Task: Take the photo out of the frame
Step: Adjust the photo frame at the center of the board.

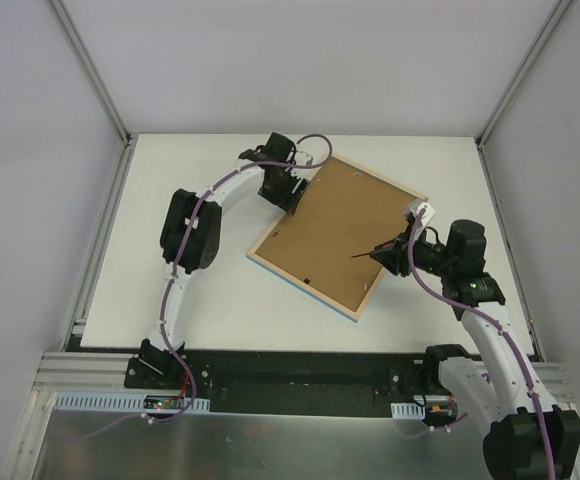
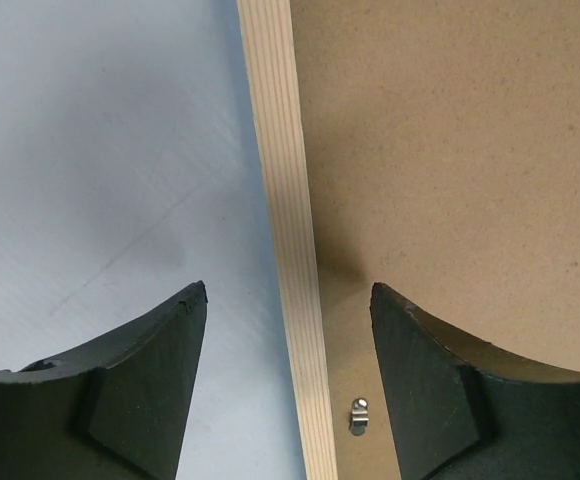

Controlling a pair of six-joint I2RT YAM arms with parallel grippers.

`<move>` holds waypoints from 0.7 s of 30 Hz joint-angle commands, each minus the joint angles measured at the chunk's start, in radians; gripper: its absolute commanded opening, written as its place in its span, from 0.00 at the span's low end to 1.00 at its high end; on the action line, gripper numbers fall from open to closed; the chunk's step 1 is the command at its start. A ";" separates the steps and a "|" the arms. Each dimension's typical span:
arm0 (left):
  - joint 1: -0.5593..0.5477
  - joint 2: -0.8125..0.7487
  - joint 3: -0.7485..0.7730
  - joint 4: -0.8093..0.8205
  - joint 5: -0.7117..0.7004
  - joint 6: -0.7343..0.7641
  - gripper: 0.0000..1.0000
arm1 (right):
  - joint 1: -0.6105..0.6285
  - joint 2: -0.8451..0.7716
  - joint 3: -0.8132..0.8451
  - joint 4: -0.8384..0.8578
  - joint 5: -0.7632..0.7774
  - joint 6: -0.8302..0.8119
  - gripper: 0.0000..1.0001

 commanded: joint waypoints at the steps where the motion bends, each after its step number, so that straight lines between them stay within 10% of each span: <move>1: -0.009 -0.157 -0.058 -0.017 0.013 -0.025 0.65 | -0.007 -0.017 0.004 0.057 -0.035 -0.014 0.01; 21: -0.009 -0.429 -0.558 0.035 -0.014 0.049 0.59 | -0.007 -0.052 0.001 0.060 -0.049 -0.009 0.01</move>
